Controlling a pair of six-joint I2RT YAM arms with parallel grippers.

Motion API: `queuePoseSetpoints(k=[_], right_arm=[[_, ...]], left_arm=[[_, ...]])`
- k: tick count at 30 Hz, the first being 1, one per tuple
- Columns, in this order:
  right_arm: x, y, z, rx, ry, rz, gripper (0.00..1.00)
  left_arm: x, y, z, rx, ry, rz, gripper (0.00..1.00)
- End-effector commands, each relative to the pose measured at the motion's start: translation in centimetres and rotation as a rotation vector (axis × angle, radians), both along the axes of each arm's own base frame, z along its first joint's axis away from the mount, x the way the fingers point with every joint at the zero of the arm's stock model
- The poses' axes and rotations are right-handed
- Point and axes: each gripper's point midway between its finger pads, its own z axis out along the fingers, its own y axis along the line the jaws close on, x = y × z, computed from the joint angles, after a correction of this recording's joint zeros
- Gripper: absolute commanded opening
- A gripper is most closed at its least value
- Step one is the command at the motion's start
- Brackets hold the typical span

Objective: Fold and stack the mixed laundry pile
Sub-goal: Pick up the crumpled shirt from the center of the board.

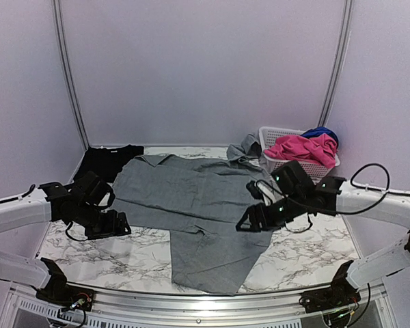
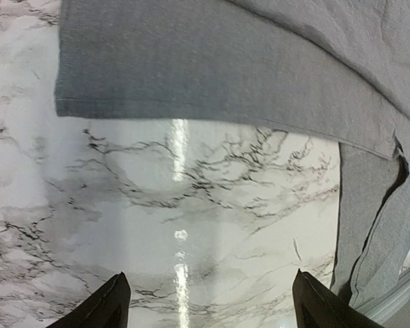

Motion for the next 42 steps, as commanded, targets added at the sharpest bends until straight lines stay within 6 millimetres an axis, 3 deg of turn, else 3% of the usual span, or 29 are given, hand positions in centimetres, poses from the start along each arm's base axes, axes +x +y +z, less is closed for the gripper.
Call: queuePoseSetpoints(k=[1, 10, 15, 18, 20, 22, 25, 26, 33, 35, 37, 39, 40, 42], right_arm=[[-4.4, -1.5, -5.3, -0.054, 0.192, -0.116, 0.68], [-2.9, -5.7, -9.8, -0.080, 0.226, -0.378, 0.66], [-2.0, -6.4, -11.6, -0.116, 0.241, -0.448, 0.64], [-1.7, -5.4, -12.5, -0.119, 0.262, -0.421, 0.59], [-1.9, -4.8, -13.2, -0.122, 0.283, -0.410, 0.51], [-2.2, -5.0, -13.7, -0.129, 0.303, -0.422, 0.34], [-1.8, -6.8, -13.1, -0.163, 0.285, -0.486, 0.02], [-1.6, -7.5, -12.5, -0.164, 0.273, -0.509, 0.00], [-0.8, -14.1, -7.3, -0.117, 0.182, -0.677, 0.00], [-1.0, -15.0, -7.2, -0.093, 0.183, -0.690, 0.00], [-1.4, -14.4, -7.7, -0.058, 0.211, -0.653, 0.02], [-2.1, -14.0, -8.1, -0.058, 0.252, -0.629, 0.33], [-2.4, -14.1, -8.2, -0.063, 0.260, -0.629, 0.40], [-2.9, -14.5, -8.2, -0.060, 0.262, -0.646, 0.44]], left_arm=[[1.8, 2.9, 0.0, -0.003, -0.005, 0.167, 0.83], [7.3, 6.0, -1.1, 0.048, 0.017, 0.344, 0.76], [9.1, 8.5, -1.5, 0.079, -0.001, 0.464, 0.75], [9.7, 9.2, -1.9, 0.109, 0.005, 0.470, 0.76], [9.8, 9.3, -2.3, 0.128, 0.009, 0.463, 0.76], [9.9, 9.7, -2.4, 0.151, 0.008, 0.466, 0.76], [9.7, 10.0, -2.8, 0.165, 0.021, 0.472, 0.73], [9.6, 10.0, -2.8, 0.163, 0.025, 0.471, 0.72], [8.3, 8.4, -2.9, 0.057, 0.046, 0.447, 0.65], [7.9, 7.8, -2.9, 0.021, 0.051, 0.430, 0.62], [7.4, 6.9, -2.9, -0.024, 0.063, 0.417, 0.61], [6.7, 6.0, -2.8, -0.046, 0.066, 0.404, 0.61], [6.3, 5.5, -2.7, -0.052, 0.065, 0.395, 0.61], [5.4, 4.5, -2.9, -0.068, 0.075, 0.387, 0.61]])
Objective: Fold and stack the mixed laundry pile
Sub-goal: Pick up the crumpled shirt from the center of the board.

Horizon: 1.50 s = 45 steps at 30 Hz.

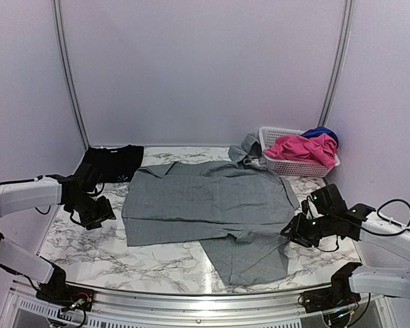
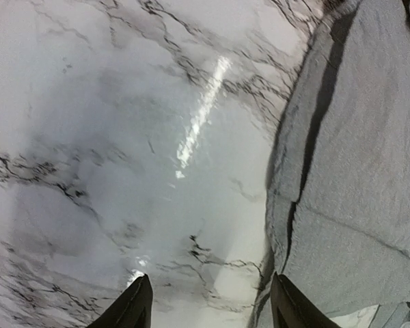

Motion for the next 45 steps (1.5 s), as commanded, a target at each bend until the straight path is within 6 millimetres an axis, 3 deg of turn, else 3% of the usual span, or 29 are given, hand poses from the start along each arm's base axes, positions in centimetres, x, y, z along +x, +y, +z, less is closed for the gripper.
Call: queuePoseSetpoints(k=[1, 7, 12, 16, 18, 21, 24, 29, 33, 35, 36, 37, 42, 45], right_arm=[[-2.4, -0.6, -0.8, 0.011, 0.069, 0.004, 0.45], [-5.8, -0.4, -3.3, 0.089, 0.183, -0.014, 0.50], [-7.5, -0.2, -5.5, 0.114, 0.241, -0.005, 0.52], [-7.6, 0.1, -6.1, 0.099, 0.239, 0.015, 0.49], [-7.6, 0.2, -6.6, 0.078, 0.244, 0.036, 0.44], [-7.8, 0.5, -7.3, 0.049, 0.254, 0.080, 0.25], [-7.2, 0.9, -6.0, 0.030, 0.229, 0.111, 0.02], [-5.9, 1.6, -1.6, 0.062, 0.130, 0.123, 0.00], [-6.6, 2.3, 1.0, 0.134, 0.108, 0.128, 0.00], [-7.2, 2.3, 1.3, 0.154, 0.114, 0.125, 0.00], [-7.5, 2.2, 1.2, 0.160, 0.122, 0.122, 0.00], [-7.8, 2.1, 1.1, 0.167, 0.126, 0.120, 0.00], [-8.4, 2.0, 0.5, 0.183, 0.143, 0.110, 0.00], [-8.5, 2.0, 0.7, 0.190, 0.140, 0.110, 0.00]], left_arm=[[-1.7, -2.8, 0.4, -0.089, -0.004, -0.025, 0.61], [-4.0, -5.0, -1.0, -0.100, 0.023, -0.049, 0.60], [-4.7, -6.5, -3.1, -0.095, 0.059, -0.081, 0.58], [-5.1, -7.1, -4.4, -0.079, 0.087, -0.091, 0.54], [-5.1, -7.2, -4.8, -0.066, 0.095, -0.096, 0.51], [-5.0, -7.4, -5.2, -0.058, 0.108, -0.105, 0.41], [-5.1, -7.6, -5.2, -0.061, 0.117, -0.112, 0.22], [-5.6, -7.1, -3.4, -0.086, 0.095, -0.080, 0.00], [-7.0, -6.2, -1.9, -0.101, 0.090, -0.051, 0.00], [-7.7, -5.7, -1.5, -0.102, 0.090, -0.044, 0.30], [-8.0, -5.6, -1.5, -0.106, 0.092, -0.047, 0.42], [-8.5, -5.4, -1.6, -0.108, 0.098, -0.051, 0.47], [-11.0, -5.4, -2.7, -0.107, 0.138, -0.061, 0.47], [-11.2, -5.8, -3.0, -0.094, 0.133, -0.071, 0.45]])
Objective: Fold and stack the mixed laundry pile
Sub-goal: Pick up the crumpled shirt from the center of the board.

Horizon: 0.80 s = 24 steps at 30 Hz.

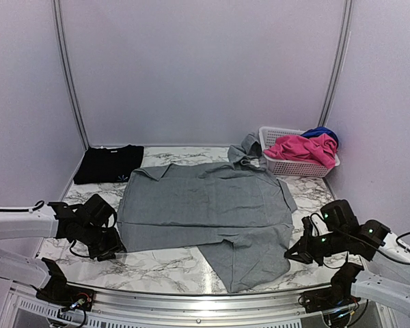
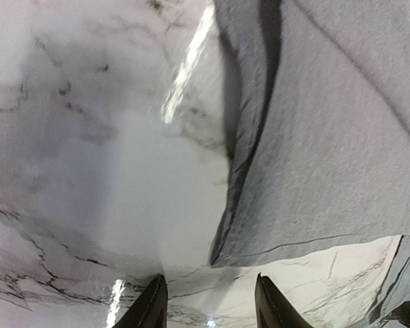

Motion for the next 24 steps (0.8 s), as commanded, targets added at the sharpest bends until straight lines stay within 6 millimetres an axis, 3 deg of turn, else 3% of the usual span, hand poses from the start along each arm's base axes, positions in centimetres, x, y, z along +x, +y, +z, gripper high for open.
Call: queuePoseSetpoints(k=[1, 6, 13, 17, 20, 24], right_arm=[[-0.8, -0.1, 0.0, 0.008, 0.037, -0.010, 0.00], [-1.0, 0.2, 0.4, 0.021, 0.039, 0.009, 0.00], [-1.3, 0.3, 1.6, 0.030, 0.035, 0.025, 0.00], [-1.5, 0.3, 2.5, 0.042, 0.031, 0.031, 0.00], [-1.9, 0.3, 3.4, 0.055, 0.040, 0.034, 0.00], [-1.8, 0.6, 6.0, 0.101, 0.003, 0.026, 0.00]], left_arm=[[-1.3, 0.3, -0.9, 0.036, 0.038, 0.010, 0.44], [-0.5, 0.1, -2.0, 0.062, 0.039, 0.018, 0.32], [-0.3, 0.0, -2.0, 0.061, 0.038, 0.036, 0.00], [-1.1, 0.2, -0.9, 0.026, 0.043, 0.052, 0.00], [-1.4, 0.6, 1.2, 0.015, 0.019, 0.061, 0.00], [-1.5, 0.4, 3.6, -0.023, -0.007, 0.059, 0.00]])
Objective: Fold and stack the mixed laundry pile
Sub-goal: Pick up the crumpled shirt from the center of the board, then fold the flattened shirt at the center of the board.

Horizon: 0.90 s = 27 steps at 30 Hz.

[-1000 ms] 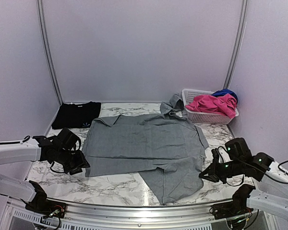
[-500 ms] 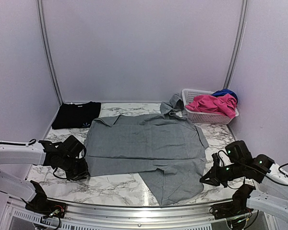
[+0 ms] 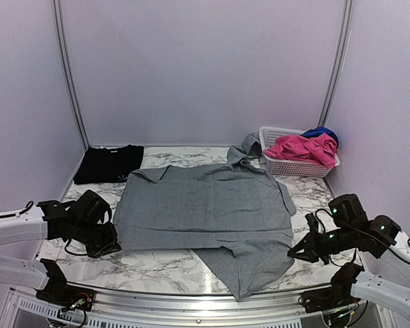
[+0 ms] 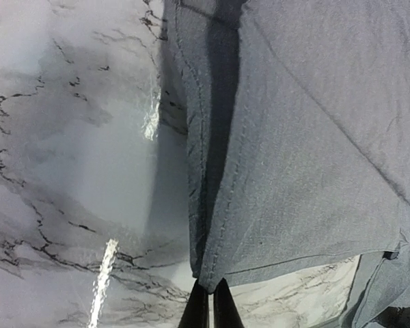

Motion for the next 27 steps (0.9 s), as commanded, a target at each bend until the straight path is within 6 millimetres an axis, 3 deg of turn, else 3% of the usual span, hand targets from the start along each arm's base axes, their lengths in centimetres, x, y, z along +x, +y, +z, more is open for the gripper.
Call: queuePoseSetpoints(k=[1, 7, 16, 18, 23, 24, 25, 27], right_arm=[[0.1, 0.5, 3.9, 0.061, -0.040, -0.011, 0.00], [4.4, 1.1, 7.1, 0.027, -0.148, -0.042, 0.00], [14.5, 0.2, 8.6, 0.031, -0.235, -0.064, 0.00], [17.2, -0.2, 8.9, 0.016, -0.265, -0.061, 0.00], [22.9, -0.4, 7.2, 0.018, -0.276, -0.053, 0.00], [23.8, -0.2, 6.8, 0.023, -0.281, -0.043, 0.06], [24.5, 0.1, 6.6, 0.037, -0.283, -0.026, 0.20], [25.4, 0.2, 6.3, 0.034, -0.284, 0.012, 0.41]], left_arm=[[-1.0, 0.9, 2.3, 0.018, 0.017, 0.005, 0.00], [1.9, -0.4, 5.4, 0.008, -0.042, 0.009, 0.00], [10.1, 0.3, 7.8, 0.070, -0.100, 0.022, 0.00], [11.9, 0.7, 7.8, 0.084, -0.106, 0.028, 0.00], [16.1, 1.1, 6.1, 0.106, -0.113, 0.036, 0.00], [16.8, 1.1, 5.6, 0.115, -0.111, 0.030, 0.00], [17.3, 1.1, 5.1, 0.130, -0.103, 0.023, 0.00], [18.1, 1.3, 4.8, 0.151, -0.105, 0.024, 0.28]])
